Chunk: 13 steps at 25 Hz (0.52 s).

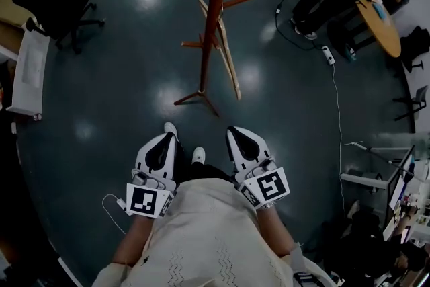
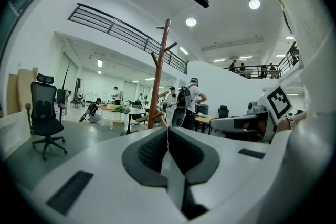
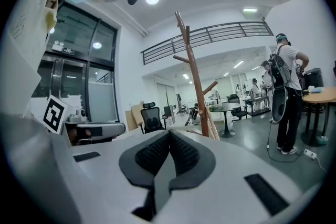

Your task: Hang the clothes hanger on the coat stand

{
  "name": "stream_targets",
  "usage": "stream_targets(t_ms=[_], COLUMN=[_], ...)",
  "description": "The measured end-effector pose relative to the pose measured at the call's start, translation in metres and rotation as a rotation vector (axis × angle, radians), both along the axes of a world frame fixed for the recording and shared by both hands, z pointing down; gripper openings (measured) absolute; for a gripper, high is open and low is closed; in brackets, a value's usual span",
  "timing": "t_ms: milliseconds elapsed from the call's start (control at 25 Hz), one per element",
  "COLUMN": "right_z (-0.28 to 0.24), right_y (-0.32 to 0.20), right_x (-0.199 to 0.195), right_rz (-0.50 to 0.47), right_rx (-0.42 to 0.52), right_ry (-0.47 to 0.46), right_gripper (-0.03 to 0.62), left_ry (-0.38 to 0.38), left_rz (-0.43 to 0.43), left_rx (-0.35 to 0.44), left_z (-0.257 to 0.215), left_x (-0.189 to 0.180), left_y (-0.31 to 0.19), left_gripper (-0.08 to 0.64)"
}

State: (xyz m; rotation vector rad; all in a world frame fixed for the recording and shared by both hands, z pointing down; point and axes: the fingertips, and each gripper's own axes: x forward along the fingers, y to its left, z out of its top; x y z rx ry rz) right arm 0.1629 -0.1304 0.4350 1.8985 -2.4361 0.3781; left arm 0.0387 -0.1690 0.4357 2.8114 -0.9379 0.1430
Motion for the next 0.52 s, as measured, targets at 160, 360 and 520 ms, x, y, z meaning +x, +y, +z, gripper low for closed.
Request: stream_targets(t_ms=[160,360,520], right_z=[0.0,0.0,0.002], right_y=[-0.005,-0.01,-0.007], right_x=[0.001,0.004,0.008], right_rz=[-0.016,-0.013,0.015], right_rx=[0.005,0.009,0.017], right_ry=[-0.002,0.002,-0.028], right_gripper=[0.02,0.02,0.02], left_ry=[0.001,-0.005,-0.002], left_rz=[-0.018,-0.041,-0.054], left_rx=[0.003,-0.005,-0.001], left_z=[-0.001,0.003,0.002], left_x=[-0.004,-0.012,-0.016], left_y=[-0.002,-0.004,-0.002], left_gripper=[0.014,0.014,0.014])
